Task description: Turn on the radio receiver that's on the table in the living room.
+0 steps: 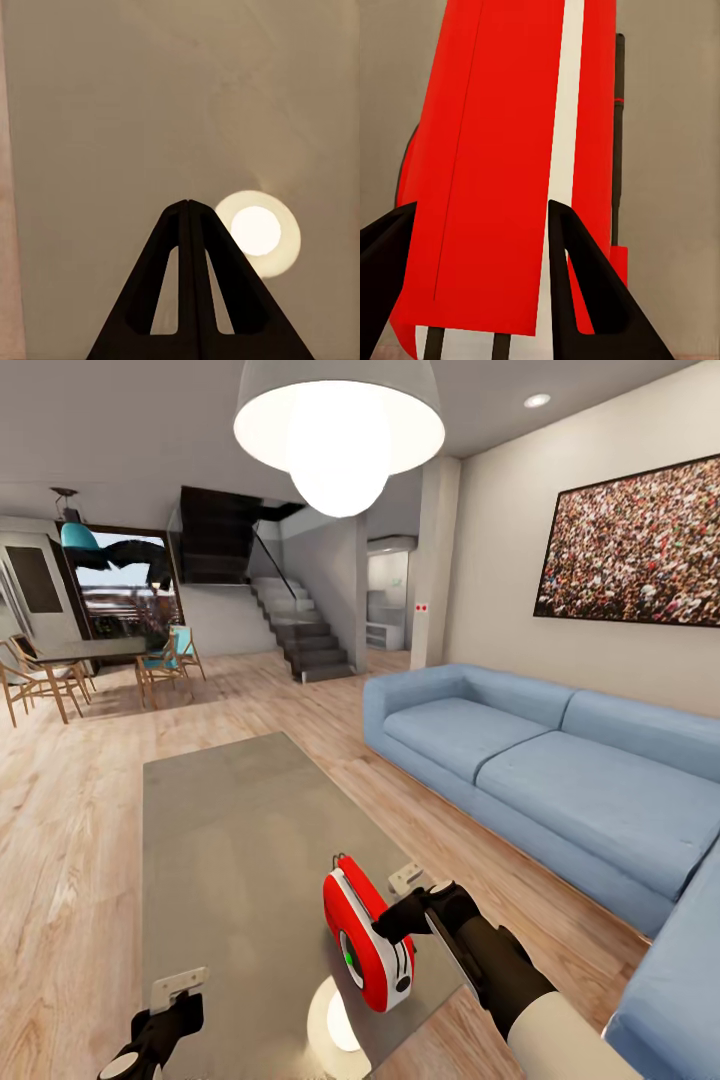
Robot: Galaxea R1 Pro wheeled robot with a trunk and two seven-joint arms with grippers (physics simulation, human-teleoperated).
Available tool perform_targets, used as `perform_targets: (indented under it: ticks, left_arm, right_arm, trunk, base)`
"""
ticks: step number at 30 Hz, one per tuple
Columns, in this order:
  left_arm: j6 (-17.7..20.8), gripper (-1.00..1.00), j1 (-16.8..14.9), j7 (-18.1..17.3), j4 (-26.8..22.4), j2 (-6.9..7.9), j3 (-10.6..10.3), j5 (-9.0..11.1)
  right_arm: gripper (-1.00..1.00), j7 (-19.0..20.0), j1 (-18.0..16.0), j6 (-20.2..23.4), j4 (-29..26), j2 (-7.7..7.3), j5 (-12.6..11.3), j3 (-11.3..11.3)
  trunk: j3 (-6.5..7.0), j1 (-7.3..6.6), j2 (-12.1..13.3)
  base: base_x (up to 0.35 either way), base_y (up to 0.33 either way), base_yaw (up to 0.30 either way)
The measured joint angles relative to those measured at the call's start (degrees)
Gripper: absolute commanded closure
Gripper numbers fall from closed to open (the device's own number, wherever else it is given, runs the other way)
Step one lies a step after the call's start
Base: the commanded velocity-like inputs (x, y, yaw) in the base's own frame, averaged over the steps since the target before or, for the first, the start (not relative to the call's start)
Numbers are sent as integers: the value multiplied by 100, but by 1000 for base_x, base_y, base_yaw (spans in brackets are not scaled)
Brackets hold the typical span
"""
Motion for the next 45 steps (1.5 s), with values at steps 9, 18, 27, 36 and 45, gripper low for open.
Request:
perform_targets:
  ticks: [9,18,27,36,45]
  left_arm:
    - [0,100,0,0,0,0,-8,-2]
    - [0,100,2,0,0,-4,0,-1]
    - [0,100,1,0,-3,-4,-7,-4]
    - [0,100,1,0,1,-4,0,-3]
    - [0,100,-1,0,-3,-4,0,-3]
  right_arm:
    - [100,-1,-1,-2,-1,1,1,-1]
    - [100,-1,-3,-5,-4,1,-7,-2]
    - [100,-1,-4,-5,-4,1,-9,-2]
    - [100,-1,-4,-5,-4,1,-9,-2]
    - [100,-2,-7,-9,-13,1,-19,-4]
  trunk:
    - [-18,23,-42]
    - [-89,109,-201]
    - [-89,110,-203]
    - [-89,110,-203]
    - [-106,131,-242]
  base:
    - [0,0,0]
    - [0,0,0]
    - [0,0,0]
    - [0,0,0]
    - [0,0,0]
